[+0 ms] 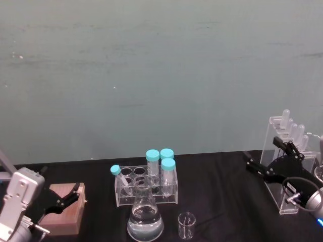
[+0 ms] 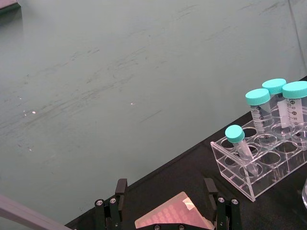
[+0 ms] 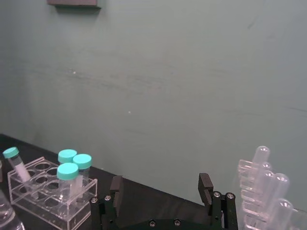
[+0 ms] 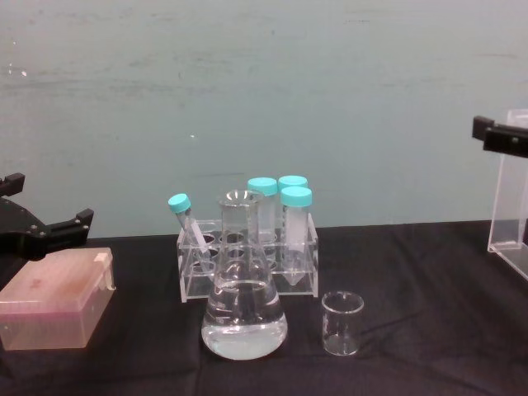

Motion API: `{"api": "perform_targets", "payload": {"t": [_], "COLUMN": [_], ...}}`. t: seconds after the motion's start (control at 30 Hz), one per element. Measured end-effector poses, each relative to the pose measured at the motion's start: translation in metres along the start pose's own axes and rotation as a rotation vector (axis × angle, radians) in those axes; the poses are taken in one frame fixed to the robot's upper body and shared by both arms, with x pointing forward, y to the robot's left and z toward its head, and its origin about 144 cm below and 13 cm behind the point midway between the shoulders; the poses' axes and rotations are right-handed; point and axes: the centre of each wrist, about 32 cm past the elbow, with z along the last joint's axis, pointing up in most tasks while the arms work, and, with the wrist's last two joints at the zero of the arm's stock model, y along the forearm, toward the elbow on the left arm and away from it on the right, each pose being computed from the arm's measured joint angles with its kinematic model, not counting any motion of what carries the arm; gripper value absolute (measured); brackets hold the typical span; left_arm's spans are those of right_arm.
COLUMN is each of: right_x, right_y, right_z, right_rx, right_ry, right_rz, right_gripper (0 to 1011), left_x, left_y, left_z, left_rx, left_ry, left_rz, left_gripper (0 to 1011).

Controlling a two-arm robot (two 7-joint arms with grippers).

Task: Place the experimental apparatus aside using one hand.

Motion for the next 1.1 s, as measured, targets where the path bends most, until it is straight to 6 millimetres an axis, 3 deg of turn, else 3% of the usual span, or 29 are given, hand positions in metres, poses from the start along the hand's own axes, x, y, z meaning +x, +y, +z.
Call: {"api": "perform_targets", "payload": {"t": [1.1], "right_x": [0.018], "right_y": [0.026], "right_z": [-0.020], "right_rx": [-0.055], "right_ry": [0.004], "right_rz": [0.284], "right_gripper": [1002], "left_x": [0.000], "left_y": [0.000], "left_z": [0.000], "left_rx": [0.000], "left_ry": [0.000], "left_rz": [0.000], "left_gripper": [1000]}}
